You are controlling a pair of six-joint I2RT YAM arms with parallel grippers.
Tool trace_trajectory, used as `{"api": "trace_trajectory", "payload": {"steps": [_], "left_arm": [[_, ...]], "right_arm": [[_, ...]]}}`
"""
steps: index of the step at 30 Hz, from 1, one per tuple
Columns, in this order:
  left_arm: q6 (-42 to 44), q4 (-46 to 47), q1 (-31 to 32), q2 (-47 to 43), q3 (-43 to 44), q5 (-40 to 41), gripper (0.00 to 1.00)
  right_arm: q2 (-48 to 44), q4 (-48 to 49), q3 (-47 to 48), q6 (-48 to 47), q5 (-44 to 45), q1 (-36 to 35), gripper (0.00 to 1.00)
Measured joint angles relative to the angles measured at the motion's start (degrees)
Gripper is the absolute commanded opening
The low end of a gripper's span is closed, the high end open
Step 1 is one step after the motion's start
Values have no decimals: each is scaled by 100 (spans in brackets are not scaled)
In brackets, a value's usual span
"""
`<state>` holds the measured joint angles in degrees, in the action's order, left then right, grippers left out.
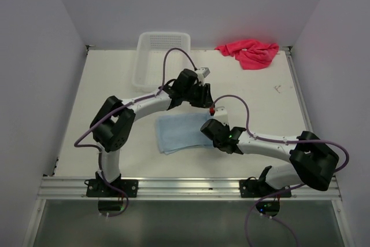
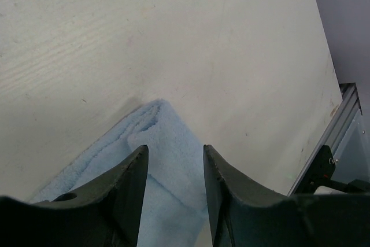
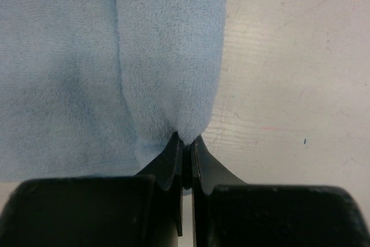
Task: Roll the towels
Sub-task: Roll the towel
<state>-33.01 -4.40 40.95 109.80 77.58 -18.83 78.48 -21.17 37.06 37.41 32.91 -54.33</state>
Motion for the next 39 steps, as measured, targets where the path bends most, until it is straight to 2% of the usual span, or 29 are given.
{"api": "trace_trajectory", "payload": {"steps": [17,29,36,38,39], "left_arm": [[-33,-339,286,647,275,-120,47],[496,-1163,619,1224,986,767,45],[693,-1624,743,1370,1342,1231,36],[723,-1746,758,1425,1445,1325,28],[739,-1801,763,1447,1484,1373,19]], "right_arm": [[2,96,0,120,-142,0,0],[66,157,0,118,-157,0,0],[66,197,-2,120,-160,0,0],[66,216,-7,120,-160,0,0],[66,234,-9,120,-160,0,0]]}}
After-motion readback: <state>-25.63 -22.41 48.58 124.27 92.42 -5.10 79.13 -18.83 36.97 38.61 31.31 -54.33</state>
